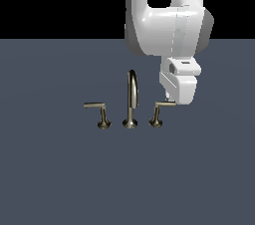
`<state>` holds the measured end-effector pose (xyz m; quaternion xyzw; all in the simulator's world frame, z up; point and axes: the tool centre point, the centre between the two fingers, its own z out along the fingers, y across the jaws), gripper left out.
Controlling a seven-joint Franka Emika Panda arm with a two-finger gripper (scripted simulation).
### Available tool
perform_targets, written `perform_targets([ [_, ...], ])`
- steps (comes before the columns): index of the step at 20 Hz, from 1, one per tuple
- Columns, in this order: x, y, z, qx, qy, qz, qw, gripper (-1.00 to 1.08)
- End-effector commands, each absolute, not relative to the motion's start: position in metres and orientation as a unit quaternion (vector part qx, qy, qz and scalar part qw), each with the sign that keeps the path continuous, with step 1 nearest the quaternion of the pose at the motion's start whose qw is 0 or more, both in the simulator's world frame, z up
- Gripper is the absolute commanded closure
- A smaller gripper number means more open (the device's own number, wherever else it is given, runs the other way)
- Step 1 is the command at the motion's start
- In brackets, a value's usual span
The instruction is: Turn on the faucet by rotating a designated handle.
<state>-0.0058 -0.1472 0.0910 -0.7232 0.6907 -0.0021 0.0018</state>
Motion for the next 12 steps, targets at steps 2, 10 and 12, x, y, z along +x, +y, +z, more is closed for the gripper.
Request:
perform_targets([
  [2,-0.019,-0.155,0.091,-0.721,0.693,0.000,0.000,1.08],
  [10,-0.034,-0.147,0.091,-0.723,0.691,-0.002,0.001,1.08],
  [12,-0.041,-0.147,0.091,-0.723,0.691,-0.002,0.001,1.08],
])
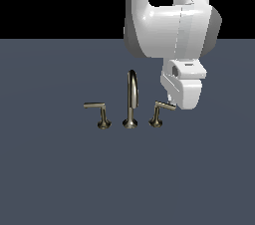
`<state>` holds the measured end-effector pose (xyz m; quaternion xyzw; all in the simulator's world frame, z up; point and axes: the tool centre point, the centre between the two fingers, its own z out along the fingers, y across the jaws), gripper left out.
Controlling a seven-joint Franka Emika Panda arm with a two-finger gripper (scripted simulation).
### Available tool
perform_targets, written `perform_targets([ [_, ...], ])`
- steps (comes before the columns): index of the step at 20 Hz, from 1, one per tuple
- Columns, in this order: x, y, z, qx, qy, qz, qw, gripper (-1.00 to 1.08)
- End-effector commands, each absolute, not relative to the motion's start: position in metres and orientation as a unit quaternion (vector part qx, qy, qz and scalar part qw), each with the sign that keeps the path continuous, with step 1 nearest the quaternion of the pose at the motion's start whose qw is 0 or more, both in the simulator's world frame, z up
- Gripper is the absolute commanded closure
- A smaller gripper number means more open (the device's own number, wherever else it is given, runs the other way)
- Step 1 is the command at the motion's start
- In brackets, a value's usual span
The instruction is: Turn on the faucet by rotating a designated handle.
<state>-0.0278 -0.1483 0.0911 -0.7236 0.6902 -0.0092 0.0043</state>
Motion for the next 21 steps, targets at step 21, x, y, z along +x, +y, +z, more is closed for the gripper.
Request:
perform_targets([
  [21,-0.082,-0.110,0.091,-0.721,0.693,0.000,0.000,1.08],
])
